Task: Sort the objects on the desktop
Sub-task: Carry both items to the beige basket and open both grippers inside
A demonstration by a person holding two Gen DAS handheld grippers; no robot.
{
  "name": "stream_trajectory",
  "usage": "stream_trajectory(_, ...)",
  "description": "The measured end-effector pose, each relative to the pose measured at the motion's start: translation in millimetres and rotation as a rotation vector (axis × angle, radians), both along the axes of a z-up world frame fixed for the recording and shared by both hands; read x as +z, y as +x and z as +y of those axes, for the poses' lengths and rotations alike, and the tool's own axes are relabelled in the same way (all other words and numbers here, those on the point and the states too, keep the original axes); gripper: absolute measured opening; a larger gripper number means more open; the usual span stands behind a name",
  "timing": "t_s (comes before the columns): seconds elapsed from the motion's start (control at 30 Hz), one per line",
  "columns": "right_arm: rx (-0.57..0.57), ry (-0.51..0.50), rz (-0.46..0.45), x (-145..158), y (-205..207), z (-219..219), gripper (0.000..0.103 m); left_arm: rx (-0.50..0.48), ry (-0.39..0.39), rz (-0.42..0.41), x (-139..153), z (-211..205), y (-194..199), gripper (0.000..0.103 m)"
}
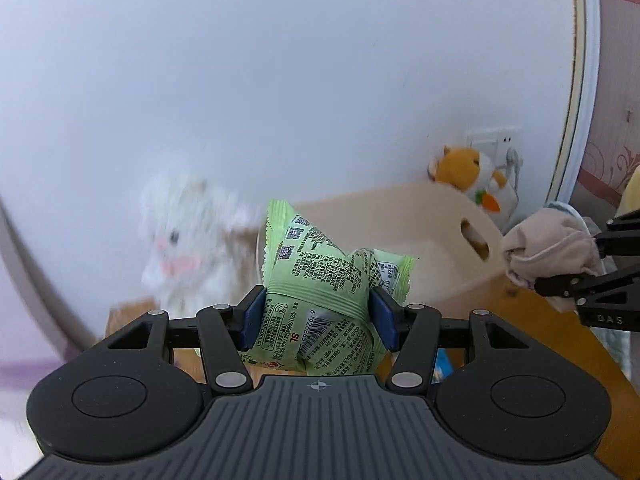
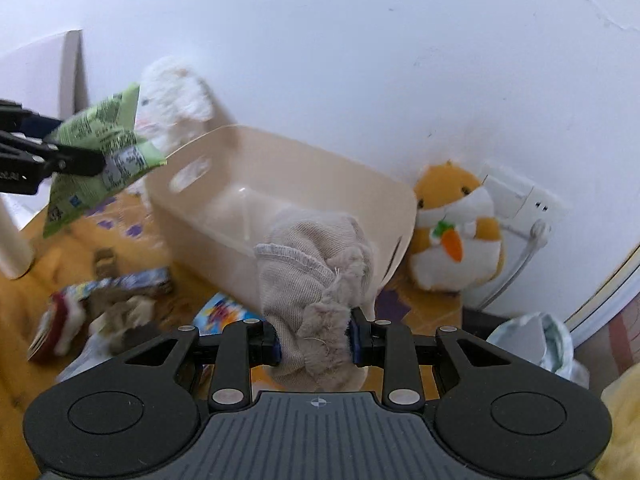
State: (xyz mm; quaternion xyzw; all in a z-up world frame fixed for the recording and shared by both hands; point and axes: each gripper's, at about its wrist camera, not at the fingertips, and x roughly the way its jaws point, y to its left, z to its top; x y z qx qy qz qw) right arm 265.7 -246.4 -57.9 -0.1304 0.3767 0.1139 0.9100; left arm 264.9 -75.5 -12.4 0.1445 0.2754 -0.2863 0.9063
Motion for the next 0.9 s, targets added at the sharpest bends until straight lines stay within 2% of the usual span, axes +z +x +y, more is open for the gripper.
stream_trajectory(0.17,-0.041,0.013,-0.019,2,48,1,0.027,-0.026,0.012,-0.039,4,-35,29,0.057)
stream_trajectory(0.27,-0.082,0.07,0.021,-5,77,1,0.027,-0.031,0.041,-0.044,-5,-59,44,0.057)
stream_trajectory(0.47,-0.188,0.214,0.094,-25,111,-3,0.027,-0.04,0.112,0.017,-41,-97,70,0.057)
stream_trajectory(0.63,-0.215,0.23,0.118,-45,118,2,0.031,-0.02,0.099,0.068,-63,-100,83,0.059)
stream_trajectory(0.7,-0.227,0.24,0.129,-51,120,2,0.048,-0.008,0.057,0.096,-65,-96,90,0.063)
stream_trajectory(0.77,-0.232,0.248,0.133,-53,120,2,0.057,0.004,0.016,0.126,-63,-92,94,0.077)
stream_trajectory(0.8,-0.226,0.247,0.128,-52,118,3,0.06,0.013,0.005,0.126,-62,-90,94,0.08)
stream_trajectory(0.87,-0.209,0.237,0.104,-46,115,5,0.077,0.019,0.008,0.112,-60,-87,93,0.083)
stream_trajectory(0.9,-0.201,0.226,0.09,-43,113,6,0.079,0.019,0.016,0.104,-58,-85,93,0.083)
